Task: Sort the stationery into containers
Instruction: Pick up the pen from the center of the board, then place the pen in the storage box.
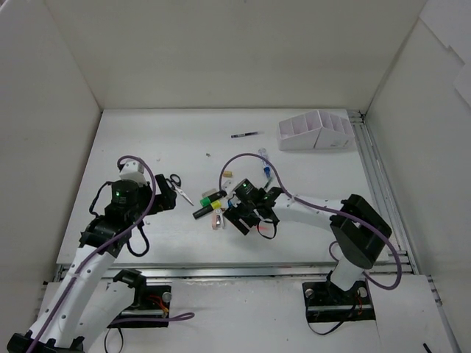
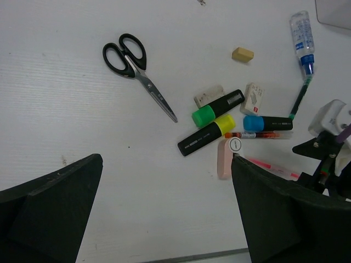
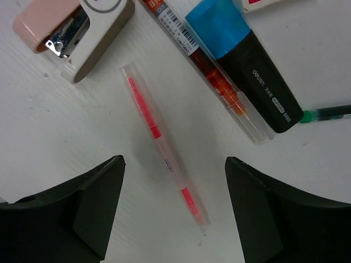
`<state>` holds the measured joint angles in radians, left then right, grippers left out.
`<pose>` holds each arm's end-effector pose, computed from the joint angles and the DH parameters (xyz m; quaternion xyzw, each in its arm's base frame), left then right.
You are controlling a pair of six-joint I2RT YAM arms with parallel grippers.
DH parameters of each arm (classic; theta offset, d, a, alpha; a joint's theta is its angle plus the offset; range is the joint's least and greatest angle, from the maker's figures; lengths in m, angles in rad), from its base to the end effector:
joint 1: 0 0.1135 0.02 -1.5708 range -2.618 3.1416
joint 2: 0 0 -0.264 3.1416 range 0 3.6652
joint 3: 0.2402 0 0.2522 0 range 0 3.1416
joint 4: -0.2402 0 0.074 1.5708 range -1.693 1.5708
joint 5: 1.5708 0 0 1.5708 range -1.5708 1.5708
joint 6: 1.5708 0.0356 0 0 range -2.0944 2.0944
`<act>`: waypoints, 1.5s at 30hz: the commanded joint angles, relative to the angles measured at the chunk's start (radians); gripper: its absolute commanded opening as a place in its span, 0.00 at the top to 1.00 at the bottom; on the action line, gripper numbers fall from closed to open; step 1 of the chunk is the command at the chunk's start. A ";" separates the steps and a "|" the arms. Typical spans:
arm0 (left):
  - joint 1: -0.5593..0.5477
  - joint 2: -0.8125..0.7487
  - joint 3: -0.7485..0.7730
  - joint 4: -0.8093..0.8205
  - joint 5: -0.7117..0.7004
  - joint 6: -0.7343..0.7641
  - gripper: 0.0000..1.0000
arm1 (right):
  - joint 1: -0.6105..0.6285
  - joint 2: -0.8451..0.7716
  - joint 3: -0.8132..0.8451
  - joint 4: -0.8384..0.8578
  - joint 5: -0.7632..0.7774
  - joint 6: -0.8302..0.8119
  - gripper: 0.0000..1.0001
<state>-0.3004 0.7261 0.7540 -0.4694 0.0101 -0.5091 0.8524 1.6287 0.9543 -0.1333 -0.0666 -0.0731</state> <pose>0.1574 -0.0491 0.3088 -0.0853 0.8405 -0.2146 0.4902 0.2218 0.2574 0.1918 -0.4252 0.8245 0.1699 0.3325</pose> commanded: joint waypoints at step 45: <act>-0.006 0.156 0.096 0.192 0.031 0.135 0.00 | -0.525 -0.120 0.237 0.780 0.050 -0.125 1.00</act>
<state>-0.3012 0.8597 0.7803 -0.3611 0.0154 -0.4202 0.3824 1.4181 1.0950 0.3897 0.0673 -0.1398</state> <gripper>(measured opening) 0.996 0.083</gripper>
